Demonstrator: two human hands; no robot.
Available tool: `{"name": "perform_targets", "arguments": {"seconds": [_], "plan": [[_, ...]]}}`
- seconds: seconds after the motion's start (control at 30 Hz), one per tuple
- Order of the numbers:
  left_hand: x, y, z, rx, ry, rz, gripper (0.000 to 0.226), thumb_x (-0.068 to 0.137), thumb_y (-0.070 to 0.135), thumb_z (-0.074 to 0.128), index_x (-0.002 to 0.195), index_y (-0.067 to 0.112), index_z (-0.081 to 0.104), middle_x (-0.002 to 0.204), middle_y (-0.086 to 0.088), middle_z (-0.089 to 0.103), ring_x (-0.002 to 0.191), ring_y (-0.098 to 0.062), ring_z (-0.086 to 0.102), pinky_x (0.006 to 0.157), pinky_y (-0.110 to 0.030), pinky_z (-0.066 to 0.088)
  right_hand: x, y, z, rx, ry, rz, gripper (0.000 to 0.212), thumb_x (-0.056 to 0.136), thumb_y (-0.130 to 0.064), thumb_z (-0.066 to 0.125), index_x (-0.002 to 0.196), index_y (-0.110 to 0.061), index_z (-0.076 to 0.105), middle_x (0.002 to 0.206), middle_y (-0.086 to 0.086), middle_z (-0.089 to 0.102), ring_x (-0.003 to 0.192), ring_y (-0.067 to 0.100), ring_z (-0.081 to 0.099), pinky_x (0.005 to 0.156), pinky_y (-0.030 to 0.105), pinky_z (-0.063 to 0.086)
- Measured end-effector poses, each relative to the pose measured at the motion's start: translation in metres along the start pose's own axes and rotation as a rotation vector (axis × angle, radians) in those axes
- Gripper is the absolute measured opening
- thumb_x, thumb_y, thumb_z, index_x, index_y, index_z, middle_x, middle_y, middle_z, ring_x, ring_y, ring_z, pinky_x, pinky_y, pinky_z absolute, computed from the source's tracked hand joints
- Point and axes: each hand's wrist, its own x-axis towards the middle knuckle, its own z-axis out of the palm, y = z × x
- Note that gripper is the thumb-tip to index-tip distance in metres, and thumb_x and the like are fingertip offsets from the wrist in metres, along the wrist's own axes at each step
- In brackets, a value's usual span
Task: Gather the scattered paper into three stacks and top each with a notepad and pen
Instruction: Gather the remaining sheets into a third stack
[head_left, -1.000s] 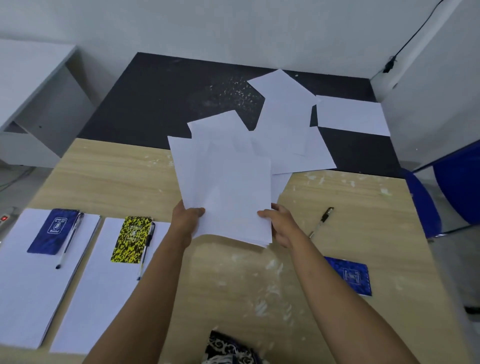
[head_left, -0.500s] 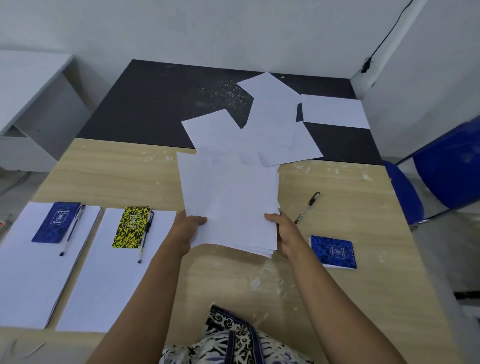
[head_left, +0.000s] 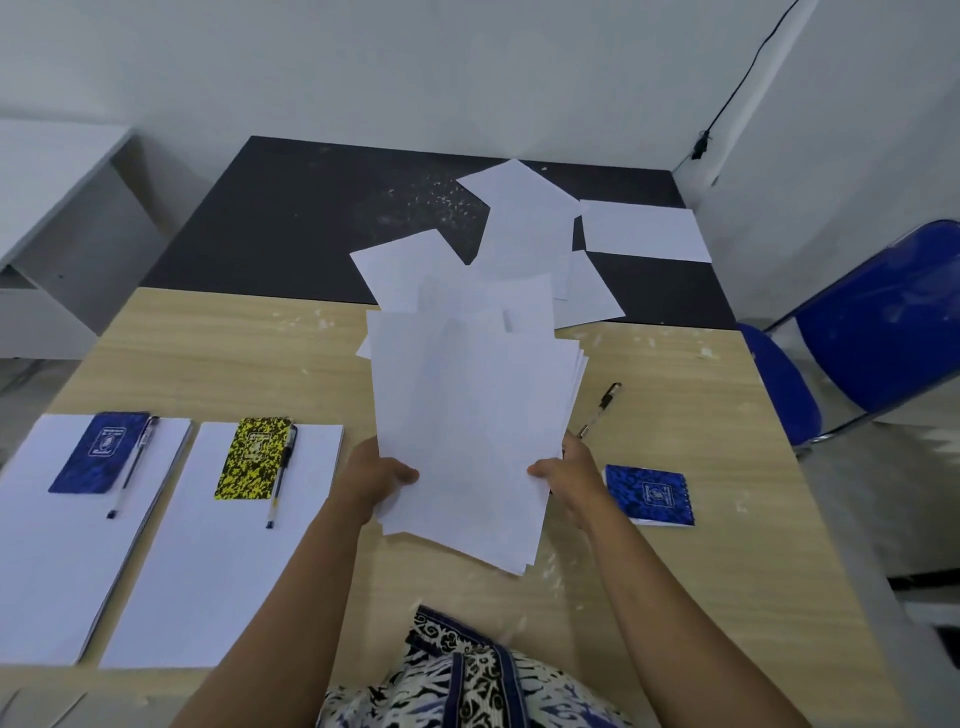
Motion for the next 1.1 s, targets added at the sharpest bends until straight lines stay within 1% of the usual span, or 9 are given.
{"name": "perform_targets", "arguments": {"seconds": [0.1,0.23,0.4,0.6,0.73,0.83,0.9,1.0,1.1], "plan": [[-0.003,0.002,0.0,-0.004,0.002,0.062,0.04,0.075,-0.012,0.067,0.11,0.007,0.06,0.1,-0.007,0.064,0.091,-0.028,0.06,0.076,-0.032,0.045,-0.002,-0.004,-0.002,0.023,-0.008,-0.037,0.042,0.082,0.011,0.062,0.116,-0.014,0.057,0.105,0.003,0.064,0.094,0.02,0.062,0.082,0.033,0.053],[-0.004,0.004,-0.002,-0.028,0.029,0.157,0.041,0.073,-0.012,0.066,0.11,0.007,0.062,0.097,-0.003,0.067,0.093,-0.028,0.063,0.064,-0.027,0.047,-0.007,-0.007,-0.004,0.04,0.02,-0.107,0.031,0.084,0.009,0.061,0.107,-0.012,0.062,0.097,-0.002,0.067,0.086,0.015,0.064,0.076,0.027,0.054],[-0.012,0.01,0.003,-0.072,0.085,0.226,0.039,0.076,-0.013,0.062,0.108,0.01,0.059,0.088,0.005,0.062,0.079,-0.012,0.058,0.061,-0.024,0.044,-0.011,-0.006,-0.006,0.1,0.069,-0.118,0.028,0.084,0.005,0.065,0.105,-0.013,0.061,0.098,-0.002,0.067,0.089,0.015,0.065,0.077,0.029,0.054],[-0.011,0.01,0.007,-0.103,0.091,0.276,0.042,0.075,-0.015,0.06,0.112,0.005,0.061,0.092,0.001,0.065,0.084,-0.02,0.061,0.064,-0.027,0.047,-0.015,-0.01,-0.007,0.106,0.084,-0.164,0.026,0.086,0.005,0.063,0.108,-0.01,0.064,0.098,-0.001,0.068,0.087,0.014,0.065,0.075,0.026,0.053],[-0.01,0.011,0.006,-0.21,0.075,0.316,0.044,0.076,-0.009,0.068,0.117,0.005,0.062,0.109,-0.007,0.069,0.096,-0.025,0.066,0.082,-0.038,0.053,-0.018,-0.015,-0.009,0.099,0.098,-0.2,0.025,0.086,0.001,0.064,0.106,-0.014,0.064,0.097,-0.006,0.07,0.086,0.01,0.067,0.07,0.024,0.052],[-0.01,0.013,0.004,-0.261,0.066,0.349,0.038,0.08,-0.005,0.066,0.116,0.007,0.064,0.108,-0.006,0.071,0.098,-0.024,0.067,0.079,-0.034,0.053,-0.02,-0.017,-0.009,0.077,0.111,-0.224,0.024,0.088,-0.001,0.062,0.108,-0.015,0.066,0.098,-0.008,0.07,0.088,0.009,0.067,0.073,0.024,0.052],[-0.01,0.015,0.003,-0.274,0.059,0.367,0.036,0.079,0.0,0.067,0.115,0.01,0.065,0.107,-0.004,0.072,0.098,-0.024,0.068,0.081,-0.037,0.055,-0.022,-0.019,-0.009,0.077,0.103,-0.231,0.024,0.089,-0.001,0.061,0.107,-0.016,0.067,0.097,-0.008,0.071,0.087,0.009,0.068,0.072,0.024,0.052],[-0.013,0.019,0.002,-0.282,0.074,0.402,0.048,0.07,0.015,0.07,0.117,0.01,0.063,0.108,-0.003,0.072,0.097,-0.022,0.069,0.082,-0.04,0.055,-0.025,-0.02,-0.01,0.07,0.104,-0.25,0.024,0.088,0.0,0.062,0.104,-0.018,0.067,0.097,-0.007,0.071,0.089,0.012,0.068,0.075,0.029,0.055],[-0.013,0.02,0.001,-0.309,0.065,0.407,0.048,0.072,0.012,0.072,0.119,0.01,0.061,0.11,-0.002,0.071,0.097,-0.02,0.068,0.078,-0.035,0.054,-0.027,-0.022,-0.01,0.082,0.117,-0.27,0.027,0.087,-0.001,0.063,0.109,-0.018,0.063,0.101,-0.007,0.069,0.092,0.013,0.067,0.078,0.031,0.055]]}}
